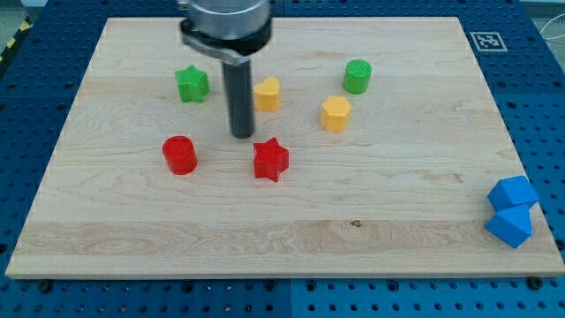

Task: Slide red star closer to blue triangle

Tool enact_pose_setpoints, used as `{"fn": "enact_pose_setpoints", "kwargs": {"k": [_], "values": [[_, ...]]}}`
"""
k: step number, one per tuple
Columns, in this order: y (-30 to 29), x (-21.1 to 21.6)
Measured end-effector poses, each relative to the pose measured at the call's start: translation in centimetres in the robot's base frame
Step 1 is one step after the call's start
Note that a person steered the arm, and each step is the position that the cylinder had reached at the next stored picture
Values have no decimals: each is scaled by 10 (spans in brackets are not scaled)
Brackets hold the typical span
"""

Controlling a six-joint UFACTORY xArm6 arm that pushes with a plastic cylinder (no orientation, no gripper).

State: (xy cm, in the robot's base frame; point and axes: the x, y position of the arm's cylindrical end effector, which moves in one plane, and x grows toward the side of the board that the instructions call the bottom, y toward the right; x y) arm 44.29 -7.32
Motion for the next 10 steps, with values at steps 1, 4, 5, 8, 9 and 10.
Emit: {"fn": "enact_pose_setpoints", "kwargs": {"k": [1,4,5,8,9,10], "values": [[7,25],[91,62],[107,50],[181,61],[195,58],[211,71]]}}
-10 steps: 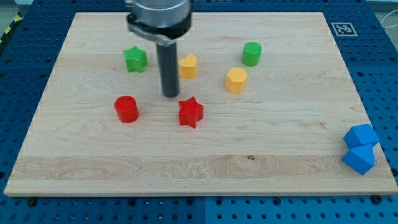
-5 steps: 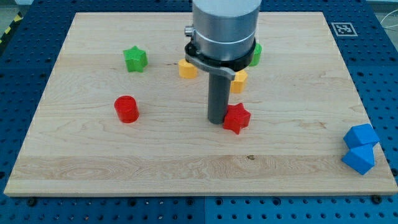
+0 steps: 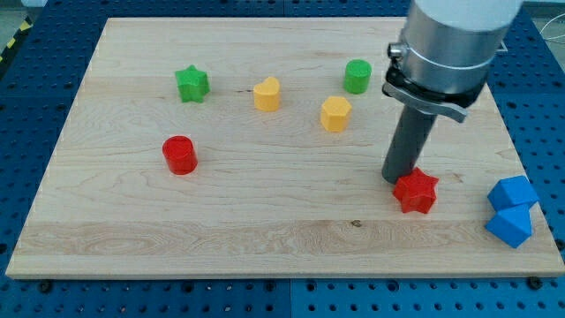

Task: Slide red star closer to blue triangle

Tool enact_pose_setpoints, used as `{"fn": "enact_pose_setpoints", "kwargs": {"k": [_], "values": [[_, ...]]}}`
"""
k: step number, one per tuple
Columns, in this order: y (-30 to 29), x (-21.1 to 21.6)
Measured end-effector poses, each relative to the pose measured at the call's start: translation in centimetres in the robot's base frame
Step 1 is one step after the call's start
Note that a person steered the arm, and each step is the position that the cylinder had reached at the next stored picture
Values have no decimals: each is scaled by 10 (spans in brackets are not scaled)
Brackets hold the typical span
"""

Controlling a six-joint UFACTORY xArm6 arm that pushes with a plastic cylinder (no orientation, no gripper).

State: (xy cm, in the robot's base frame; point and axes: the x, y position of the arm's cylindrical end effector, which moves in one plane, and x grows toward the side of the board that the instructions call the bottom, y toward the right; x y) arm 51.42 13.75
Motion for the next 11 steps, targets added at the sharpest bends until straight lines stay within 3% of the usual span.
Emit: {"fn": "enact_pose_setpoints", "kwargs": {"k": [4,11], "values": [[6,43],[23,73]]}}
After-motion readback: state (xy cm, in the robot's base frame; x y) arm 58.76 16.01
